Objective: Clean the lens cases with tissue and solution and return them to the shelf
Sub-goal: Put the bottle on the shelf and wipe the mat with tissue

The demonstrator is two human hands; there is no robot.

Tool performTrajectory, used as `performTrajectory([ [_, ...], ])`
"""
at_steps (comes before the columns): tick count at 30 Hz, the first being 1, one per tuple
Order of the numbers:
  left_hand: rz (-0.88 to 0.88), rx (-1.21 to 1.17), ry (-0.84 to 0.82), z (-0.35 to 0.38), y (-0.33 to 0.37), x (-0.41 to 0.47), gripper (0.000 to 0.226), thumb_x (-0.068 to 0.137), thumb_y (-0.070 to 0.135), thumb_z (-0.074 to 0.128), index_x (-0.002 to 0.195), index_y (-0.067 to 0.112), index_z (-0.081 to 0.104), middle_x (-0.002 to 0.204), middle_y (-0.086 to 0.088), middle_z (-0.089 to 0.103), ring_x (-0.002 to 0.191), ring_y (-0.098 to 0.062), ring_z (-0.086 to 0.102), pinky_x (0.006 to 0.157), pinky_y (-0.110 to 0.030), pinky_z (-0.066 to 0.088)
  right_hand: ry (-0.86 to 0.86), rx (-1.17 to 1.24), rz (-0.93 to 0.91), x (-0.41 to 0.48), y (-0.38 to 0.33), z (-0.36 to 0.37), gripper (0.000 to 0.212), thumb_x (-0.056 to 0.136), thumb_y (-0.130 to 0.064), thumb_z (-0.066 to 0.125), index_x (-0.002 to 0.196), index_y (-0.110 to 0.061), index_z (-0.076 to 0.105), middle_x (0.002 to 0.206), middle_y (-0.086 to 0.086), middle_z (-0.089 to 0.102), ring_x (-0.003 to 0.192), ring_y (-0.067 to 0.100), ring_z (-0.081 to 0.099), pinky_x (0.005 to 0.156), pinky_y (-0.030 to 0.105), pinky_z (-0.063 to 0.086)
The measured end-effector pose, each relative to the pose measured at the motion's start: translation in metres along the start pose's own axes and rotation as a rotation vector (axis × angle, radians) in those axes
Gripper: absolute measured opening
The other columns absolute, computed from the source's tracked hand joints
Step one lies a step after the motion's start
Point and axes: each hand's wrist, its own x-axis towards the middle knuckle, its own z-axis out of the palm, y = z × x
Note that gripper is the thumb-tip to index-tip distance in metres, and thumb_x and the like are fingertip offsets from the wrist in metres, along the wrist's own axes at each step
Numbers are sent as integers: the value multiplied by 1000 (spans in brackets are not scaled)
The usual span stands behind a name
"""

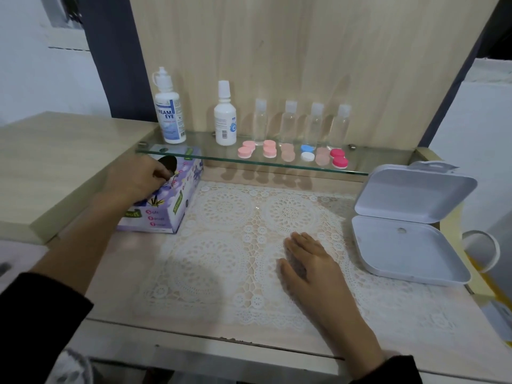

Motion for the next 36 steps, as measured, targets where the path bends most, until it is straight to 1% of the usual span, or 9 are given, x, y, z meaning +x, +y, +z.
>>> performTrajectory([
  [3, 82, 190, -120, -3, 3, 8, 26, 91, 19, 56, 112, 25, 69, 107, -8, 67, 92, -23, 59, 82, -31, 44, -7, -6, -5, 1, 0, 0, 54, 96, -41, 45, 144, -17, 44, 154, -2, 34, 145, 8, 20, 118, 21, 9],
  [8, 77, 351, -382, -5, 9, 26, 30, 95, 18, 47, 122, 21, 57, 113, -11, 62, 97, -24, 58, 82, -29, 43, -26, -17, 1, 2, -1, -1, 61, 91, -47, 37, 144, -17, 44, 155, -2, 33, 145, 9, 20, 119, 24, 11],
  [11, 91, 401, -412, -2, 9, 29, 29, 94, 16, 47, 121, 19, 56, 112, -12, 60, 98, -25, 57, 84, -32, 45, -29, -10, 6, 2, 0, 0, 63, 89, -47, 36, 143, -17, 45, 154, -2, 34, 145, 10, 21, 119, 24, 11],
  [15, 130, 389, -211, 6, 6, 24, 19, 94, 18, 47, 111, 18, 57, 101, -11, 60, 87, -23, 57, 74, -31, 44, -28, -12, 4, 2, 1, 1, 62, 88, -48, 38, 142, -18, 46, 153, -2, 36, 145, 11, 22, 116, 19, 10],
  [21, 153, 232, 17, 9, -3, 19, 16, 85, 18, 62, 95, 22, 74, 91, -8, 70, 78, -25, 61, 73, -36, 52, -29, -13, 16, 3, 2, 1, 63, 88, -49, 39, 142, -18, 48, 153, -3, 36, 145, 11, 23, 117, 22, 14],
  [26, 134, -60, 255, 4, -2, 8, 6, 78, 11, 71, 82, 11, 76, 80, -9, 72, 73, -24, 60, 70, -33, 45, -23, -8, 12, 3, 2, 1, 62, 88, -49, 40, 140, -17, 50, 152, -3, 39, 144, 10, 25, 113, 19, 14],
  [30, 47, -197, 399, -1, -1, 1, 10, 79, 12, 71, 87, 8, 74, 81, -12, 71, 79, -27, 64, 77, -36, 46, -13, -2, 7, 3, 1, 0, 61, 88, -49, 41, 139, -17, 51, 151, -3, 40, 143, 10, 27, 115, 21, 15],
  [33, -20, -274, 432, -6, -6, -3, 14, 81, 18, 68, 95, 17, 71, 84, -4, 70, 80, -22, 62, 76, -35, 48, -15, 2, 8, 2, 1, 0, 61, 88, -49, 40, 139, -17, 51, 151, -3, 40, 143, 11, 27, 116, 24, 18],
  [36, -31, -247, 496, -11, -10, -5, 25, 86, 18, 61, 109, 17, 68, 95, -8, 68, 91, -30, 60, 77, -39, 47, -11, 5, 8, 2, 0, -1, 61, 88, -48, 40, 139, -16, 51, 151, -2, 40, 142, 11, 28, 115, 22, 17],
])
